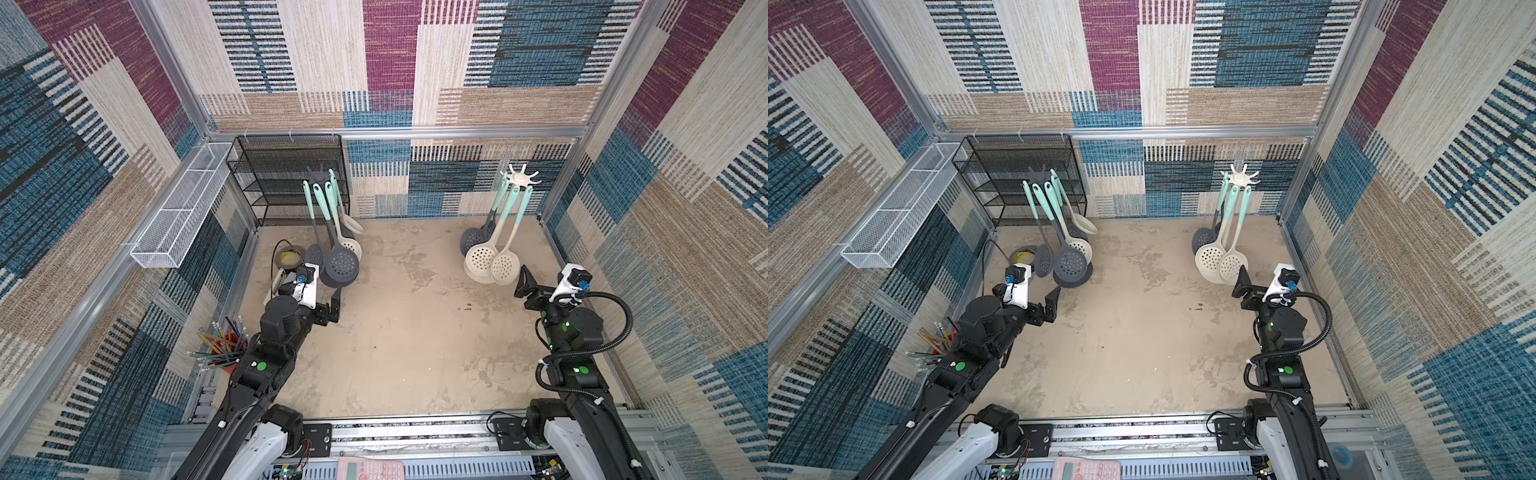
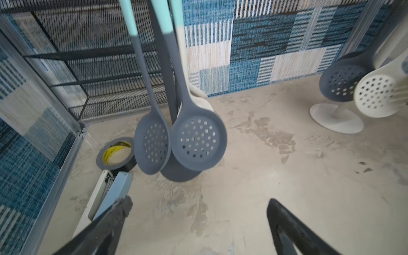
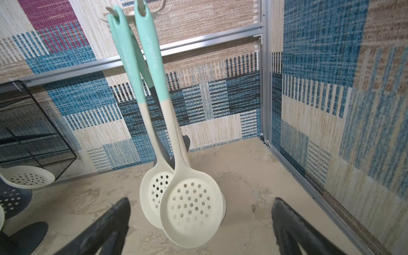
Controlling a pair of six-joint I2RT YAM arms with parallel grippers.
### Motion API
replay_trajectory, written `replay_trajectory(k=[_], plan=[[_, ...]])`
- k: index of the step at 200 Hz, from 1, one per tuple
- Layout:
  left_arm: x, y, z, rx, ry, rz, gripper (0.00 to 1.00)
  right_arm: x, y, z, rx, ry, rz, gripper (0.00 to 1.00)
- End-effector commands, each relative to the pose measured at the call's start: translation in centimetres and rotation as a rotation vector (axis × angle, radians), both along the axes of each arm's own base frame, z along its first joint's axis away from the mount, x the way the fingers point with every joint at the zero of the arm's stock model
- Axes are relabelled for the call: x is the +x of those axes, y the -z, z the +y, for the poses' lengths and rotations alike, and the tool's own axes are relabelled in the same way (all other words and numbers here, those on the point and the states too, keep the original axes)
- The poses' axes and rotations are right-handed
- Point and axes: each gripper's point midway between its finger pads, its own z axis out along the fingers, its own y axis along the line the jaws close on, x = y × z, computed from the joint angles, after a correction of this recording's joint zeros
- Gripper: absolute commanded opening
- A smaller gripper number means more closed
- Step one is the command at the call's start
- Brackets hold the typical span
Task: Hang the skimmer on the kitchen utensil rack
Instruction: Reset both arms
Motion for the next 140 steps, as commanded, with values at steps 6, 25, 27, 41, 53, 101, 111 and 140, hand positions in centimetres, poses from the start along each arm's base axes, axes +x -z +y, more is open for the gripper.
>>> replay_trajectory(k=[6,25,27,41,53,101,111,140], plan=[[1.0,1.7,2.7,-0.025,-0.129,-0.04,1.0,0.0,-0.2,-0.3,0.034,0.014,-0.086,0.99],[2.2,4.2,3.6,-0.039,-0.156,-0.008,1.0,0.1,1.5,-0.5,0.013,0.031,-0.072,0.98],[2.4,4.5,3.7,-0.04,-0.157,-0.004,1.0,0.1,1.7,-0.5,0.008,0.031,-0.068,0.98],[3.2,6.7,4.4,-0.04,-0.168,0.034,1.0,0.0,3.0,-0.9,-0.018,0.054,-0.049,0.98],[3.7,8.4,5.1,-0.038,-0.19,0.068,1.0,-0.1,3.9,-1.2,-0.03,0.072,-0.029,0.98],[5.0,12.0,6.5,-0.049,-0.196,0.142,1.0,0.3,6.8,-1.4,-0.032,0.084,0.016,0.99],[5.2,12.5,7.0,-0.053,-0.209,0.149,1.0,0.6,7.3,-1.4,-0.036,0.083,0.032,0.99],[6.3,12.2,7.5,-0.082,-0.209,0.108,1.0,1.6,8.4,-1.3,-0.05,0.074,0.067,0.99]])
